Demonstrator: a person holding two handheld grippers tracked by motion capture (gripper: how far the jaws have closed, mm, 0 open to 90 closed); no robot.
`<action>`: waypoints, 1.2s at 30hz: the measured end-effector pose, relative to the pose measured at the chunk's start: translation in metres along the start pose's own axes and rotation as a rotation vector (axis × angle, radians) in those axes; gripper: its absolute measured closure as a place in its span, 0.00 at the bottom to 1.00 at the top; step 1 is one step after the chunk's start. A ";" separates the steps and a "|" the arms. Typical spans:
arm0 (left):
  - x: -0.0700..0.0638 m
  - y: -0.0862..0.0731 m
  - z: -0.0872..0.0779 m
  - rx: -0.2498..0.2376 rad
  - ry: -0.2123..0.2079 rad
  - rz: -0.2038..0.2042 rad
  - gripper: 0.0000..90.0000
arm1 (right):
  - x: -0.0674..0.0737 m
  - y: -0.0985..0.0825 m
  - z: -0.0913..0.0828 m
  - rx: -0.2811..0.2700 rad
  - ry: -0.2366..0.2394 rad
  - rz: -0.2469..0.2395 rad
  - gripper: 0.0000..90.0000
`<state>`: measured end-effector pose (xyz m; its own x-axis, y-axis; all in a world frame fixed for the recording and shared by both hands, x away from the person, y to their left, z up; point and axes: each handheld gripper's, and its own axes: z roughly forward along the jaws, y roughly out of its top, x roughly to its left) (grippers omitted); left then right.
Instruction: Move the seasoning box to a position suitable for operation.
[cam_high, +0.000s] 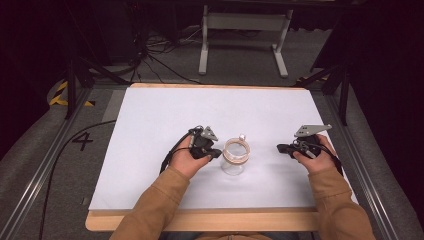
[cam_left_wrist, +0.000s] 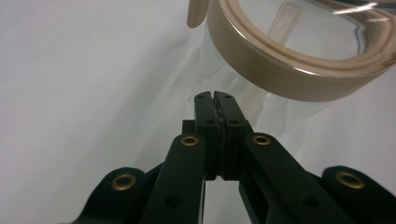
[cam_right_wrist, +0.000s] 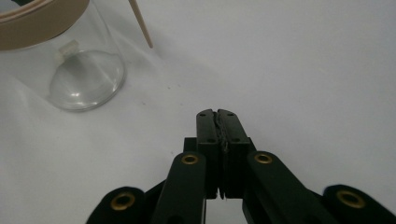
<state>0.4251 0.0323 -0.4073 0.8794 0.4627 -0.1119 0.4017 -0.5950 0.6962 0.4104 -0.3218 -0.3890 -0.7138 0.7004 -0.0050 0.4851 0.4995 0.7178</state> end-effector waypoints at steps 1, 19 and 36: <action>0.001 0.000 0.000 0.005 0.002 0.010 0.99 | 0.000 0.000 0.000 0.001 -0.004 -0.001 0.99; 0.004 -0.006 0.010 0.026 -0.012 0.020 0.99 | -0.002 0.000 0.000 -0.007 -0.003 -0.015 1.00; -0.010 0.000 0.015 0.066 -0.056 0.065 0.96 | -0.003 0.000 -0.003 -0.015 -0.003 -0.018 1.00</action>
<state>0.4200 0.0178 -0.4165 0.9166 0.3848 -0.1088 0.3572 -0.6654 0.6555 0.4109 -0.3258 -0.3868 -0.7211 0.6926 -0.0202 0.4645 0.5048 0.7276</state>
